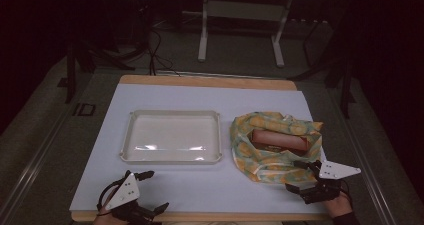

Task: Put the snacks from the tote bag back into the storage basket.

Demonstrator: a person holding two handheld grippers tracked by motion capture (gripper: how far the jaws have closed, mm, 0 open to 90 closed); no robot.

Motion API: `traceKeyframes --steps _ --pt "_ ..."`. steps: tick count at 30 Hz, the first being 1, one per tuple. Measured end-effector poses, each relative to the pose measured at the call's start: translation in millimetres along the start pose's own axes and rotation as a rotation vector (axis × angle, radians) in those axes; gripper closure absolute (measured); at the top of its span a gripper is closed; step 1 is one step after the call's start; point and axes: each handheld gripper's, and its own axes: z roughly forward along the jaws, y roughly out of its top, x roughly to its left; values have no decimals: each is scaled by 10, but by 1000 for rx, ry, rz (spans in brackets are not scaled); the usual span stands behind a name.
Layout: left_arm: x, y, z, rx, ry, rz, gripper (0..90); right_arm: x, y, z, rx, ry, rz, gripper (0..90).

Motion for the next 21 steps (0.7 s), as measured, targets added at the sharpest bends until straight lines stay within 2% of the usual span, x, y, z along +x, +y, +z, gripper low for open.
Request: traceKeyframes --steps 3,4,7,8,11,12,15,19,21 --pt "-5 2 4 6 5 -2 0 -9 -4 -26 15 -21 10 133" --pt "-15 6 7 5 3 -3 0 -20 -1 -77 30 -57 12 134" --pt "-23 13 10 8 2 3 0 -30 1 -113 30 -70 29 134" --pt "-31 17 17 10 -3 7 0 -37 9 -141 40 -59 38 133" --pt "-36 17 27 16 -7 8 0 -35 27 -169 62 -65 38 130" --pt "-36 17 32 19 -11 6 0 -47 53 -209 46 -46 53 123" --pt "-36 16 36 21 -15 3 0 -52 99 -286 1 -42 56 118" --pt "-36 12 39 28 -18 1 0 -64 170 -362 -9 -37 54 118" --pt "-37 11 42 30 -18 2 0 -59 185 -377 -13 -49 48 118"
